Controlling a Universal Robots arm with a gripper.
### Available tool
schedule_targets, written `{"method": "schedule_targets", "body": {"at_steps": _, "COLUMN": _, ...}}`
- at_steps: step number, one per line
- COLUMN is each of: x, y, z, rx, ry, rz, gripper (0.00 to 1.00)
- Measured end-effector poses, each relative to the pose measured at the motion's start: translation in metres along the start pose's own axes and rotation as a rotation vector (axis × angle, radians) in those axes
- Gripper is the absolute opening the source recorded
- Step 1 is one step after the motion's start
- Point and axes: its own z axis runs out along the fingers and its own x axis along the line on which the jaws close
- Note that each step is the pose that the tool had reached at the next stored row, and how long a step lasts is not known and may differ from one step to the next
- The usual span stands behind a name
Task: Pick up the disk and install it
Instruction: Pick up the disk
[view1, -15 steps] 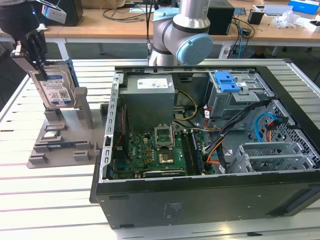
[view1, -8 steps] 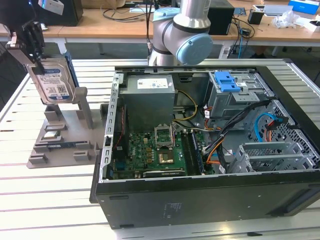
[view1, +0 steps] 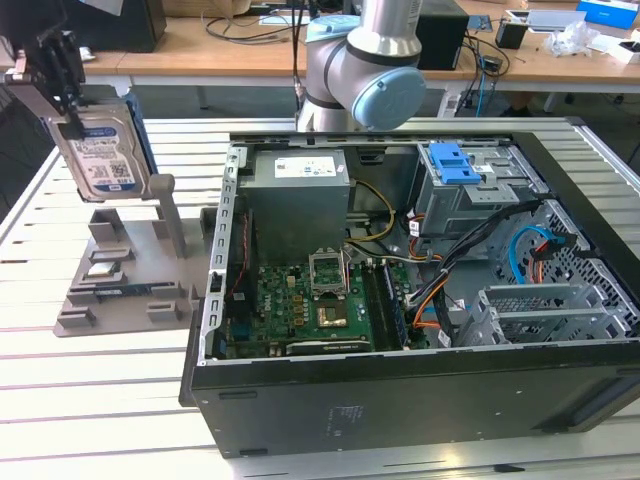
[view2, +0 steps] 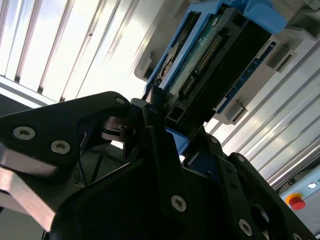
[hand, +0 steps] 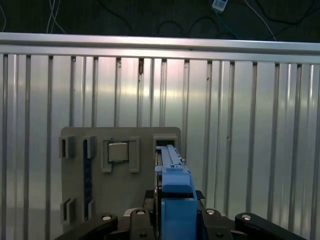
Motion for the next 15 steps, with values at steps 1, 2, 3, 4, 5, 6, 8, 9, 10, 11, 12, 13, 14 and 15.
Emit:
{"method": "schedule_targets", "body": {"at_steps": 1, "x": 0.0000, "y": 0.0000, "z": -0.0019, "rx": 0.0000, "ry": 0.0000, "rz": 0.000, "gripper": 0.36}}
{"method": "schedule_targets", "body": {"at_steps": 2, "x": 0.0001, "y": -0.0001, "z": -0.0048, "rx": 0.0000, "ry": 0.0000, "rz": 0.000, "gripper": 0.36}}
{"method": "schedule_targets", "body": {"at_steps": 3, "x": 0.0001, "y": -0.0001, "z": -0.0064, "rx": 0.0000, "ry": 0.0000, "rz": 0.000, "gripper": 0.36}}
{"method": "schedule_targets", "body": {"at_steps": 4, "x": 0.0001, "y": -0.0001, "z": -0.0084, "rx": 0.0000, "ry": 0.0000, "rz": 0.000, "gripper": 0.36}}
{"method": "schedule_targets", "body": {"at_steps": 5, "x": 0.0001, "y": -0.0001, "z": -0.0105, "rx": 0.0000, "ry": 0.0000, "rz": 0.000, "gripper": 0.36}}
{"method": "schedule_targets", "body": {"at_steps": 6, "x": 0.0002, "y": -0.0001, "z": -0.0121, "rx": 0.0000, "ry": 0.0000, "rz": 0.000, "gripper": 0.36}}
{"method": "schedule_targets", "body": {"at_steps": 8, "x": 0.0002, "y": -0.0002, "z": -0.0158, "rx": 0.0000, "ry": 0.0000, "rz": 0.000, "gripper": 0.36}}
{"method": "schedule_targets", "body": {"at_steps": 9, "x": 0.0003, "y": -0.0002, "z": -0.0187, "rx": 0.0000, "ry": 0.0000, "rz": 0.000, "gripper": 0.36}}
{"method": "schedule_targets", "body": {"at_steps": 10, "x": 0.0003, "y": -0.0002, "z": -0.0202, "rx": 0.0000, "ry": 0.0000, "rz": 0.000, "gripper": 0.36}}
{"method": "schedule_targets", "body": {"at_steps": 11, "x": 0.0003, "y": -0.0002, "z": -0.0215, "rx": 0.0000, "ry": 0.0000, "rz": 0.000, "gripper": 0.36}}
{"method": "schedule_targets", "body": {"at_steps": 12, "x": 0.0003, "y": -0.0003, "z": -0.0229, "rx": 0.0000, "ry": 0.0000, "rz": 0.000, "gripper": 0.36}}
{"method": "schedule_targets", "body": {"at_steps": 13, "x": 0.0003, "y": -0.0003, "z": -0.0243, "rx": -0.0001, "ry": 0.0000, "rz": 0.000, "gripper": 0.36}}
{"method": "schedule_targets", "body": {"at_steps": 14, "x": 0.0004, "y": -0.0003, "z": -0.0257, "rx": 0.0000, "ry": 0.0000, "rz": 0.000, "gripper": 0.36}}
{"method": "schedule_targets", "body": {"at_steps": 15, "x": 0.0004, "y": -0.0003, "z": -0.0270, "rx": 0.0000, "ry": 0.0000, "rz": 0.000, "gripper": 0.36}}
